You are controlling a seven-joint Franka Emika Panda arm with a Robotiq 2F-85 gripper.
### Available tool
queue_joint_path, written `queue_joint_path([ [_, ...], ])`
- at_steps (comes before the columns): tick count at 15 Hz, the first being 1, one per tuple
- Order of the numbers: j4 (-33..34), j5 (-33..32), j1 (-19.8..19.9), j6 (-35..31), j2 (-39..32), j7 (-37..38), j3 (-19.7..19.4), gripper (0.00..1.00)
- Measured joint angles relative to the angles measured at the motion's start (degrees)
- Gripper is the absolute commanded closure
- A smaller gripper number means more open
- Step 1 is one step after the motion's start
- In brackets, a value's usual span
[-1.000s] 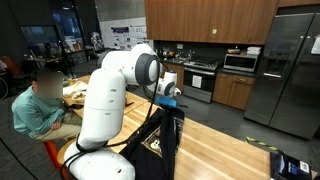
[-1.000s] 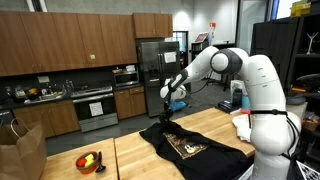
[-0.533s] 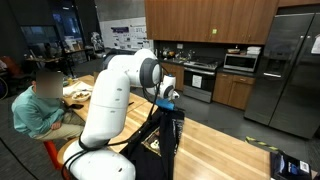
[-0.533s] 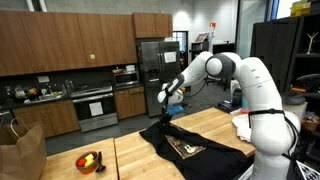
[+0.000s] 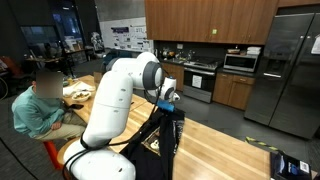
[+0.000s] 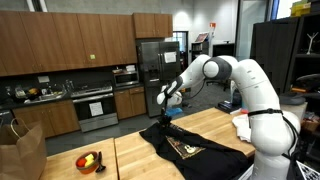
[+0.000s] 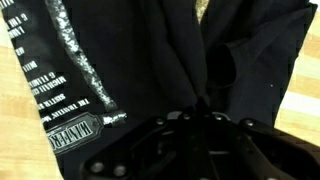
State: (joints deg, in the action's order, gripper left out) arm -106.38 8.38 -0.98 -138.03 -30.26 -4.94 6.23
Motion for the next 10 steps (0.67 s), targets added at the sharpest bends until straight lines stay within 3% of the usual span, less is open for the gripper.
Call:
queue_joint_path([
  [8,0.8,-0.1,0.0,0.8,-0.1,-0.9,0.2,0.04],
  [10,0.4,-0.1,0.0,0.8,1.6,-2.4,0.5,0.00],
])
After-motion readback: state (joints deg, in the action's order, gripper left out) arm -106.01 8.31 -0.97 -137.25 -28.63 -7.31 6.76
